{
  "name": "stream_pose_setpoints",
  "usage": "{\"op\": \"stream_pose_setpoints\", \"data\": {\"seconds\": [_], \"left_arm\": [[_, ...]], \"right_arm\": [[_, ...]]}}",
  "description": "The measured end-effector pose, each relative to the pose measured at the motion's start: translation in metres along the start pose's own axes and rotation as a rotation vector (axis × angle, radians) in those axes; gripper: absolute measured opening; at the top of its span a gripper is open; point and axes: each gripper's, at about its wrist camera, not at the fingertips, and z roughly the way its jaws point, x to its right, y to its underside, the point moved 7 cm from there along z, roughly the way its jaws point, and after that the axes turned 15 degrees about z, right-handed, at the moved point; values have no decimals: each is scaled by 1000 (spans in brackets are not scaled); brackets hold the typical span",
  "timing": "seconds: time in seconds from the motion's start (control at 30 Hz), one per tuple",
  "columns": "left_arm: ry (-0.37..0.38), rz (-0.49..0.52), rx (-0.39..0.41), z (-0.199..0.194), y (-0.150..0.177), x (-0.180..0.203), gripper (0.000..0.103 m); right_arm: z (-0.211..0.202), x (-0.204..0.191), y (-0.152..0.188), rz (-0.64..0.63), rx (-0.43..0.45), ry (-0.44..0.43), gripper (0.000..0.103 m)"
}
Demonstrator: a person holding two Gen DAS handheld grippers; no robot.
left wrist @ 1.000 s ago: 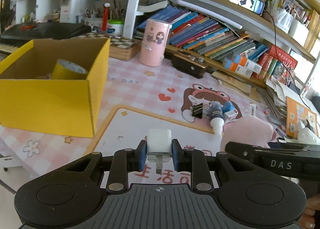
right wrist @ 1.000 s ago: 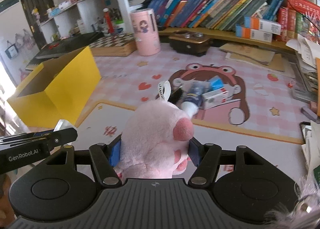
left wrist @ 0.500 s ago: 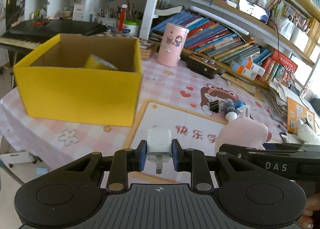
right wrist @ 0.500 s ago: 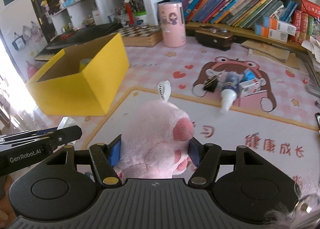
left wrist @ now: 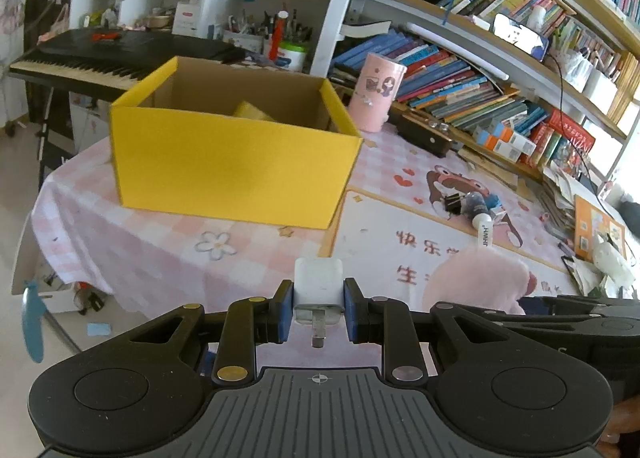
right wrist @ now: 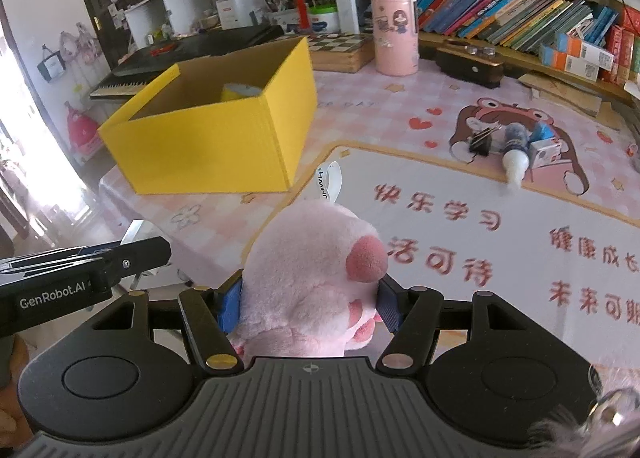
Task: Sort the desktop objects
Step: 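Carry the pig and white plug with both tools over the yellow box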
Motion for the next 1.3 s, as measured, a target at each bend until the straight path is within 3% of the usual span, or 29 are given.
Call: {"op": "stream_pose_setpoints", "data": {"seconds": [0.7,1.3], "left_arm": [[-40,-18,4,-48,36,-62,24],[-40,-33,44,-56,33,-85,24]], "right_arm": [[2,-76,50,-16,-14,-44,62],[4,-107,53,-63,-4,-48,62]]}}
